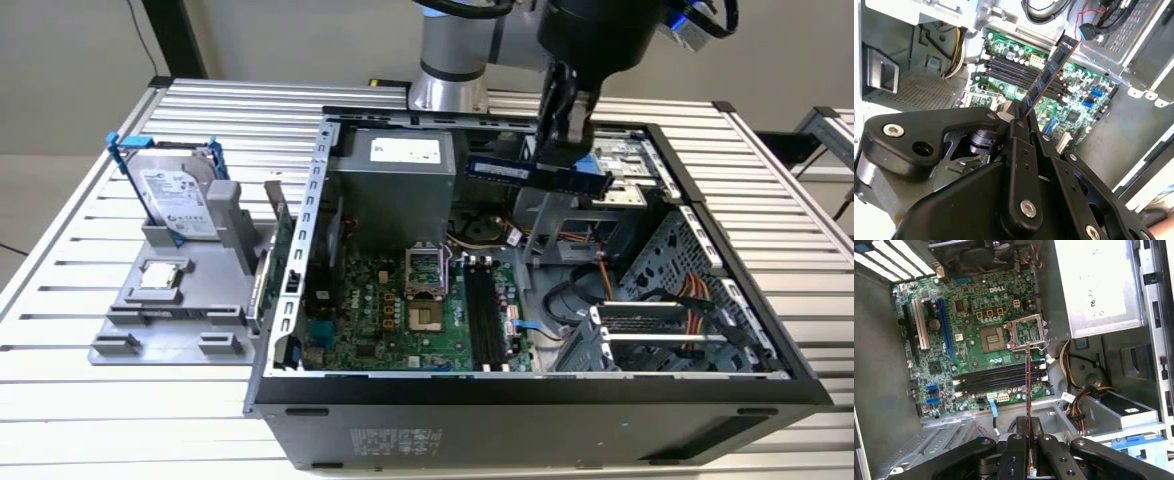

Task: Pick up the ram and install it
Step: 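Insert the ram into the slot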

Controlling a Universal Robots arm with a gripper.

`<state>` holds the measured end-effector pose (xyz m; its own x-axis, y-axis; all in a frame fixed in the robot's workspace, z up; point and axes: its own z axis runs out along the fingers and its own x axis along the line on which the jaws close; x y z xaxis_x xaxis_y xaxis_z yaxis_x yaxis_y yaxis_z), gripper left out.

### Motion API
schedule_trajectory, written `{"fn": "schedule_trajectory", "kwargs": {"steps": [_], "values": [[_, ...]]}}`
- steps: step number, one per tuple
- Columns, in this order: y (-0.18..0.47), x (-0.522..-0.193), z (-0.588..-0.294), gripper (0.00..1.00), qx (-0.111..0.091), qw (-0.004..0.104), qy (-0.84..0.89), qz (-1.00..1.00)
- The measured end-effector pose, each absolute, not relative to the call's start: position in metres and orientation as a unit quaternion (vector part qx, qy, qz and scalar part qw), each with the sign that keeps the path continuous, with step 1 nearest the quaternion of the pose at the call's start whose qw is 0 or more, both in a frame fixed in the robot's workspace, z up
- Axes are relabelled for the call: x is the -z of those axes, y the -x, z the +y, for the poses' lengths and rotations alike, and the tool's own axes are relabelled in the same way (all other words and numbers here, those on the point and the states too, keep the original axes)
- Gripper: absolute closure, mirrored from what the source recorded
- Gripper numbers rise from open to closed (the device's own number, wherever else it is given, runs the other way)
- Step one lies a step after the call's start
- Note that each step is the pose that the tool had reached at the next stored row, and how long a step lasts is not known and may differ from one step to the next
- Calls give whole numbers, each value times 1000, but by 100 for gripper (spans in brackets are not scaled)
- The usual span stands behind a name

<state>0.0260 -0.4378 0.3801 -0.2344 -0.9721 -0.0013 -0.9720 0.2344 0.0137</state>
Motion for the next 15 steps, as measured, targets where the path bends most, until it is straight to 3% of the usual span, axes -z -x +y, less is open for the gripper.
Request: {"fn": "schedule_trajectory", "kwargs": {"steps": [15], "values": [[-26, -380, -438, 100, 6, 3, -552, -834]]}}
